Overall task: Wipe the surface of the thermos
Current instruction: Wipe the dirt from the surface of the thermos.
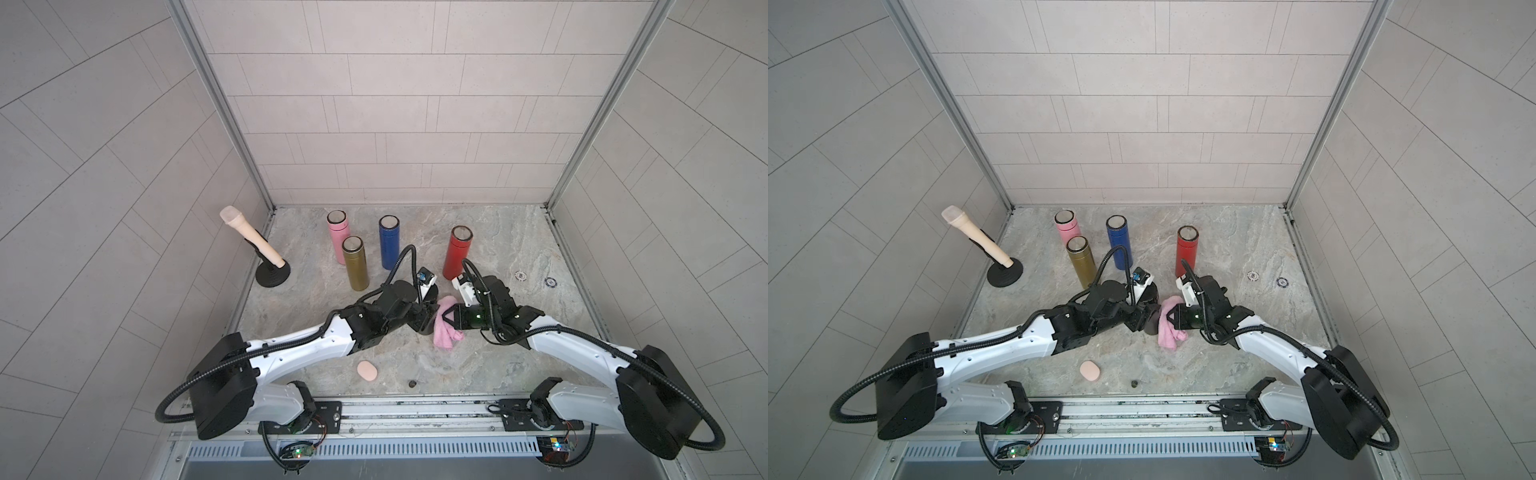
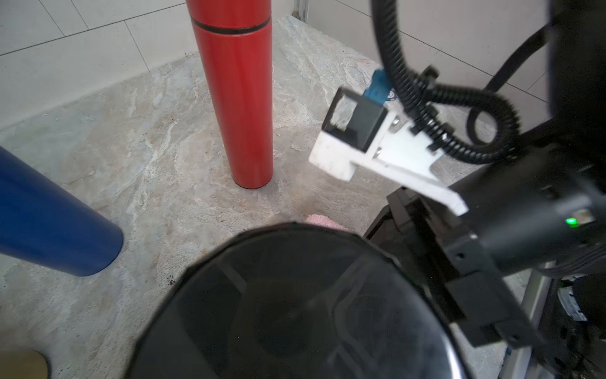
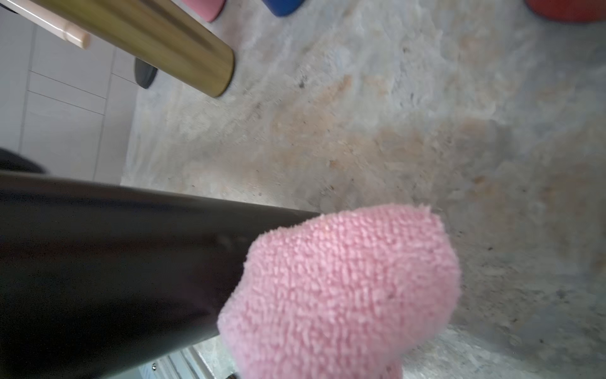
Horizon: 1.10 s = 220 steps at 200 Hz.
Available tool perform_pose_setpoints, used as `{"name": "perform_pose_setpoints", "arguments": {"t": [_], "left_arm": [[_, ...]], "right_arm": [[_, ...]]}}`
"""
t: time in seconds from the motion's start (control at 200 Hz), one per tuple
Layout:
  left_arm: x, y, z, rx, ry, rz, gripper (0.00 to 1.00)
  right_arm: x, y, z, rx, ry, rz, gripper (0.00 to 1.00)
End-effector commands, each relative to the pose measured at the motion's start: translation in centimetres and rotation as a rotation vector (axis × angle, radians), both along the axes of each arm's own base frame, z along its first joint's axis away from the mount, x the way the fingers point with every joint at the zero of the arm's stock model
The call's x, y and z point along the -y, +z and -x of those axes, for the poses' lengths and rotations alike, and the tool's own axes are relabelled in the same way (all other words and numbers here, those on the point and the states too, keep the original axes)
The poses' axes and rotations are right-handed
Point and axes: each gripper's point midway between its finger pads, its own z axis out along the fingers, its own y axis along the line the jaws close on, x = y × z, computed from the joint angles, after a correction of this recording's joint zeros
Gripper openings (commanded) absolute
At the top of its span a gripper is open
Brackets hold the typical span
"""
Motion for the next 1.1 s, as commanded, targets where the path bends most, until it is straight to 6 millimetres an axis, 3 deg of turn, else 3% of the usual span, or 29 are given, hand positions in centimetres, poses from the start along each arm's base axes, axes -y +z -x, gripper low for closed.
{"name": "perform_pose_setpoints", "arguments": {"t": [0.0, 0.095, 0.205, 0.29, 0.43, 0.455, 0.54, 0.64, 0.731, 0.836, 0.891, 0.986, 1.096], "left_arm": [[1.3, 3.2, -0.9, 0.065, 0.012, 0.093, 0.0], [1.3, 2.9, -0.8, 0.058, 0.011, 0.086, 0.0], [1.4, 2.6, -0.9, 0.053, 0.014, 0.083, 0.0], [1.4, 2.7, -1.1, 0.049, 0.03, 0.089, 0.0], [0.9, 3.3, -1.9, 0.033, 0.106, 0.11, 0.0], [0.6, 3.5, -2.2, 0.029, 0.139, 0.114, 0.0], [-0.6, 3.9, -3.0, 0.002, 0.259, 0.119, 0.0], [-2.5, 4.3, -3.9, -0.041, 0.437, 0.122, 0.0], [-3.4, 4.4, -4.0, -0.074, 0.52, 0.102, 0.0], [-3.6, 4.7, -3.8, -0.101, 0.548, 0.115, 0.0], [-3.2, 4.9, -3.6, -0.118, 0.545, 0.134, 0.0], [-2.7, 4.8, -3.5, -0.15, 0.539, 0.147, 0.0], [-2.2, 5.0, -3.2, -0.163, 0.529, 0.151, 0.0]], "right_arm": [[-1.2, 7.7, -1.0, 0.179, 0.036, -0.097, 0.0], [-1.3, 11.1, -1.0, 0.243, 0.043, -0.124, 0.0], [-1.6, 12.3, -0.9, 0.262, 0.045, -0.162, 0.0], [-1.4, 10.4, -1.0, 0.227, 0.032, -0.142, 0.0], [-0.7, 5.1, -0.7, 0.142, -0.005, -0.076, 0.0], [-0.4, 3.2, -0.1, 0.11, -0.008, -0.049, 0.0], [0.2, 1.0, 0.7, 0.087, -0.023, 0.009, 0.0], [-0.7, 1.8, 1.4, 0.128, 0.006, 0.007, 0.0], [-2.2, 4.5, 1.8, 0.262, 0.032, 0.017, 0.0], [-4.0, 7.9, 1.7, 0.392, 0.034, -0.022, 0.0], [-4.5, 8.7, 1.4, 0.426, 0.021, -0.041, 0.0], [-4.6, 7.9, 0.7, 0.428, -0.009, -0.012, 0.0], [-3.2, 4.4, 0.2, 0.374, -0.074, 0.078, 0.0]]}}
